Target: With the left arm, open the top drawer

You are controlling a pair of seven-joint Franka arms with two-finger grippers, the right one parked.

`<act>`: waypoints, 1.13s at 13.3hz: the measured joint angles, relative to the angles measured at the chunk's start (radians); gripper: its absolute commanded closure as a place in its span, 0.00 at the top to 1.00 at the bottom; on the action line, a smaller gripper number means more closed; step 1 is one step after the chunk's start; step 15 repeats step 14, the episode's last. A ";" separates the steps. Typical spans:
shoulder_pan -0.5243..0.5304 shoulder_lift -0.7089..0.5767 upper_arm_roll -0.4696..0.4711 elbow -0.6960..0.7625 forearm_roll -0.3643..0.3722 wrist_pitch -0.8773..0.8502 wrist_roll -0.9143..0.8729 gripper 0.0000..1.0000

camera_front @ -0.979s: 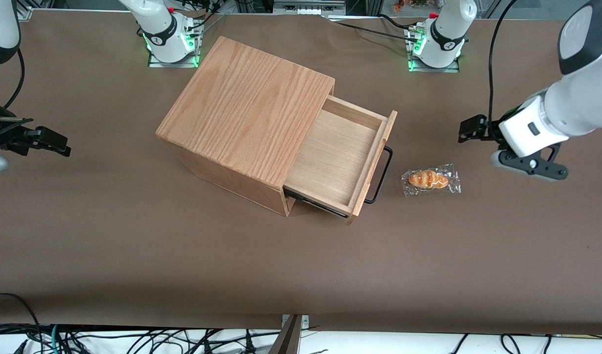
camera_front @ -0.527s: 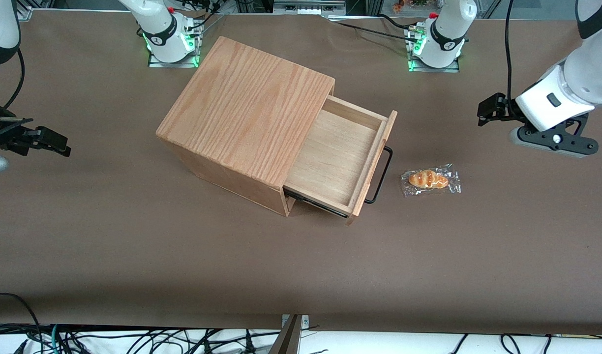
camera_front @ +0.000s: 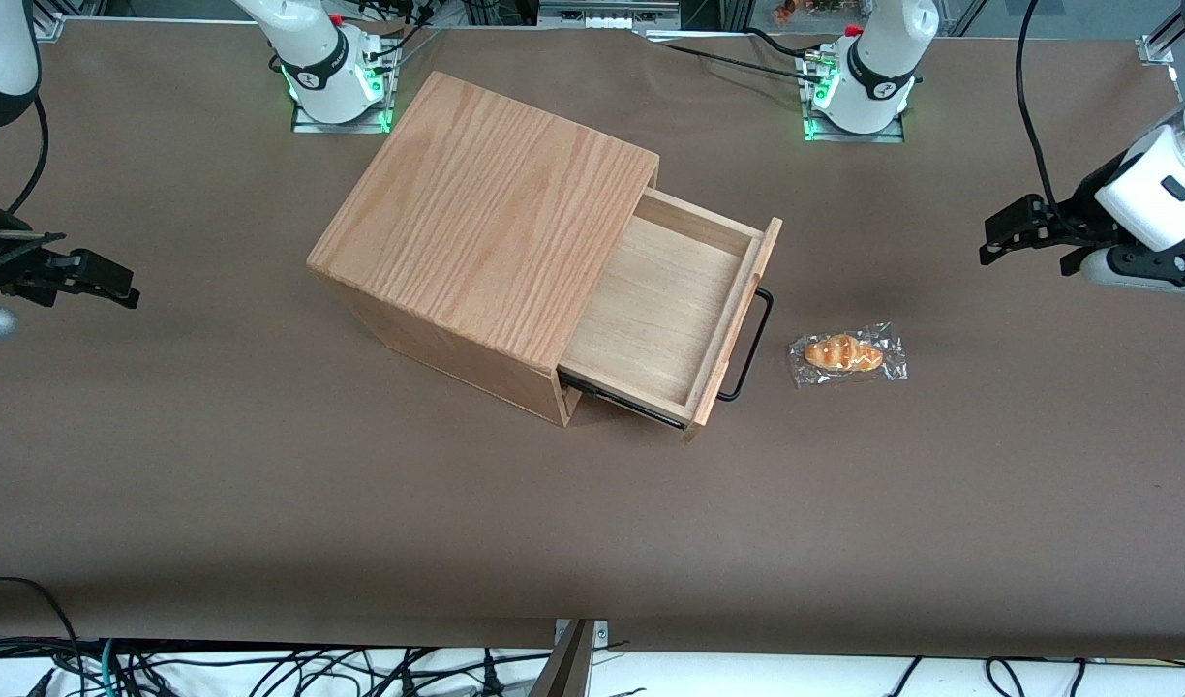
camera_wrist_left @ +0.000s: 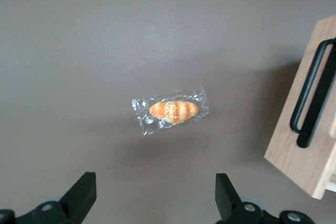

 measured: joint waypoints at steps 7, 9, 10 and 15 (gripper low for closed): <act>0.010 -0.012 -0.027 -0.022 0.030 0.007 -0.002 1.00; 0.012 -0.012 -0.027 -0.023 0.039 0.007 -0.002 1.00; 0.012 -0.012 -0.029 -0.023 0.041 0.007 -0.002 1.00; 0.013 -0.012 -0.042 -0.023 0.048 0.006 -0.002 1.00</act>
